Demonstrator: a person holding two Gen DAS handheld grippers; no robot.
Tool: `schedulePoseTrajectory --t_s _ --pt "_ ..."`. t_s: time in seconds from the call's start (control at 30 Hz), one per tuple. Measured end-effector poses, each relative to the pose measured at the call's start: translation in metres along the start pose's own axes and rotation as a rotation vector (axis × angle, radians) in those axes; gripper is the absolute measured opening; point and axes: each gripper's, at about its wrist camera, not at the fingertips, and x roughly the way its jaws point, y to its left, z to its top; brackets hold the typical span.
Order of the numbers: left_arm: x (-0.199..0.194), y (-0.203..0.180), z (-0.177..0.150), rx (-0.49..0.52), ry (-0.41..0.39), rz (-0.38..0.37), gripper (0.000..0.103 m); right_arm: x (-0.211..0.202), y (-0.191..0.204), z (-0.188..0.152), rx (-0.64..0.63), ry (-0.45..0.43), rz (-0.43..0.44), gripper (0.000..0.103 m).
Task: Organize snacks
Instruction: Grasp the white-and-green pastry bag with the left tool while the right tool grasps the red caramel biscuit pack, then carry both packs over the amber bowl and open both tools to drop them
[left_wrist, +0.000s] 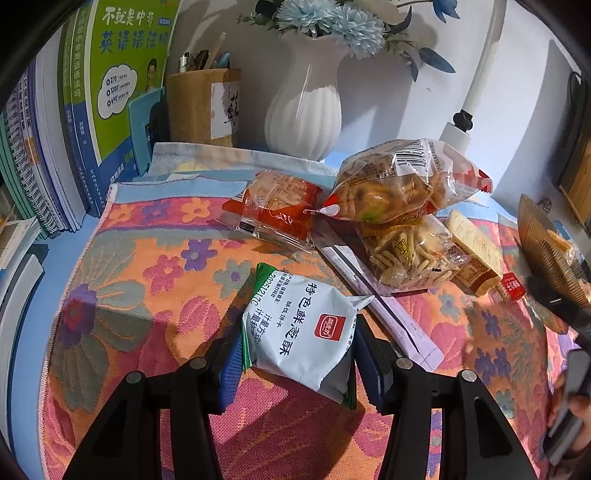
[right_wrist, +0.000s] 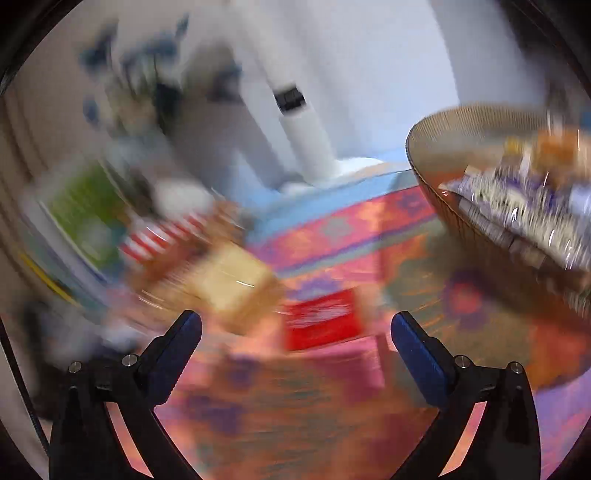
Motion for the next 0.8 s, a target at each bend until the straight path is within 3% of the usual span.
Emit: schedulePoseTrajectory --t_s 0.07,0.17,0.23,0.27,0.3,0.63,0.8 --pt "0.000 0.000 0.000 0.000 0.000 0.001 0.052 0.017 0.009 0.003 -0.046 0.060 0.014 0.103" --pt "0.000 0.000 -0.001 0.000 0.002 -0.001 0.052 0.031 0.017 0.006 -0.097 0.105 -0.043 0.103" --pt "0.000 -0.001 -0.001 -0.002 0.001 -0.002 0.052 0.032 0.018 0.007 -0.104 0.101 -0.078 0.092" --pt "0.000 -0.001 -0.001 -0.002 0.001 -0.003 0.052 0.029 0.017 0.007 -0.098 0.082 -0.101 0.071" --pt "0.000 -0.001 -0.001 -0.004 0.000 -0.003 0.052 0.026 0.013 0.006 -0.090 0.075 -0.089 0.069" --pt "-0.003 0.003 -0.002 -0.031 -0.020 0.011 0.052 -0.008 -0.002 -0.010 -0.006 0.008 0.096 0.067" --pt "-0.020 0.012 -0.004 -0.075 -0.091 0.080 0.052 -0.023 0.012 -0.012 -0.019 -0.029 0.185 0.067"
